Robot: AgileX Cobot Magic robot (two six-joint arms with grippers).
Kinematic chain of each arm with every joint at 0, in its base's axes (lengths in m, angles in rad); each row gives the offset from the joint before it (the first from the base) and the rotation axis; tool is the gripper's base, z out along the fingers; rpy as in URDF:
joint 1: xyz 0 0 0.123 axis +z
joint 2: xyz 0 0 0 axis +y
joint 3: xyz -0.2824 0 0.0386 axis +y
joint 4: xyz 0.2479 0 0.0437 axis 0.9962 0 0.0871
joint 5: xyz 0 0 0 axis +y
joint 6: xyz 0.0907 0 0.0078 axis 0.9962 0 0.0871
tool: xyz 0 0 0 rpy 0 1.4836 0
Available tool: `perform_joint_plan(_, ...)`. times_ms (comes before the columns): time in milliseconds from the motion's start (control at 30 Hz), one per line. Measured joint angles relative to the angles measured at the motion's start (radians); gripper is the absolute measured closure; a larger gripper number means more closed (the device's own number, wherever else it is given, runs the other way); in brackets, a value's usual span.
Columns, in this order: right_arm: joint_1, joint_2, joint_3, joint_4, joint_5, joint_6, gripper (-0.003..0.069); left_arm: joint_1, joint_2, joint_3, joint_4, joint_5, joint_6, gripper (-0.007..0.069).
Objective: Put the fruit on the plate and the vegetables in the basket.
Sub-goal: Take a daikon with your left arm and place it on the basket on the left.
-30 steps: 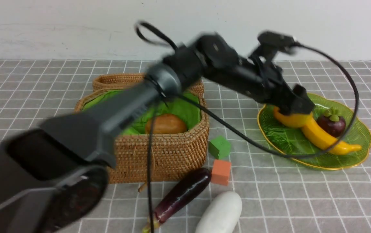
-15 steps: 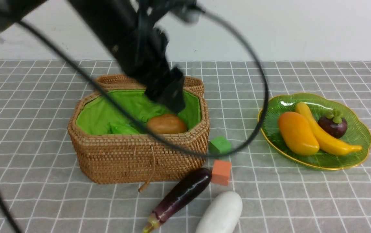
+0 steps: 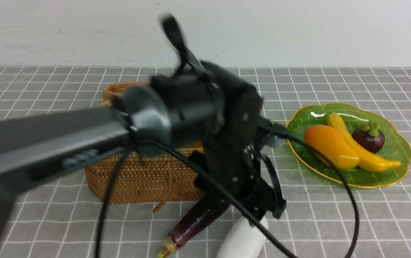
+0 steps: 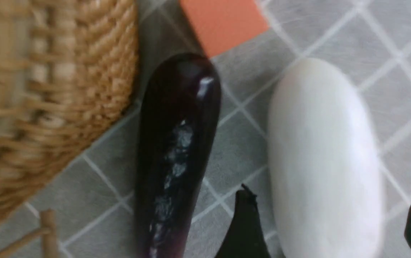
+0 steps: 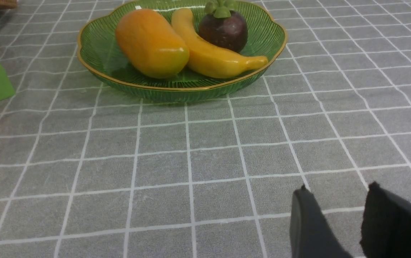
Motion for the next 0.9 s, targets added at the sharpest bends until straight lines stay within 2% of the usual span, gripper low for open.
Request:
perform_joint_plan(167,0.000,0.000,0.000,0.000,0.000,0.000,0.0421,-0.006,0.113,-0.020,-0.025,-0.034,-0.049,0.0079)
perform_joint_plan(467,0.000,0.000,0.000,0.000,0.001,0.000,0.0421,-0.006,0.193,-0.055,-0.021,0.000,0.004,0.0120)
perform_joint_plan(633,0.000,0.000,0.000,0.000,0.001,0.000,0.0421,-0.005,0.189,-0.188,-0.022,0.106,0.026,0.0120)
perform_joint_plan(733,0.000,0.000,0.000,0.000,0.001,0.000,0.0421,0.002,0.133,-0.318,-0.022,0.198,0.081,0.0120)
perform_joint_plan(867,0.000,0.000,0.000,0.000,0.001,0.000,0.0421,0.024,0.051,-0.423,-0.005,0.217,0.108,0.0120)
perform_joint_plan(900,0.000,0.000,0.000,0.000,0.001,0.000,0.0421,0.053,-0.009,-0.473,0.035,0.224,0.112,0.0120)
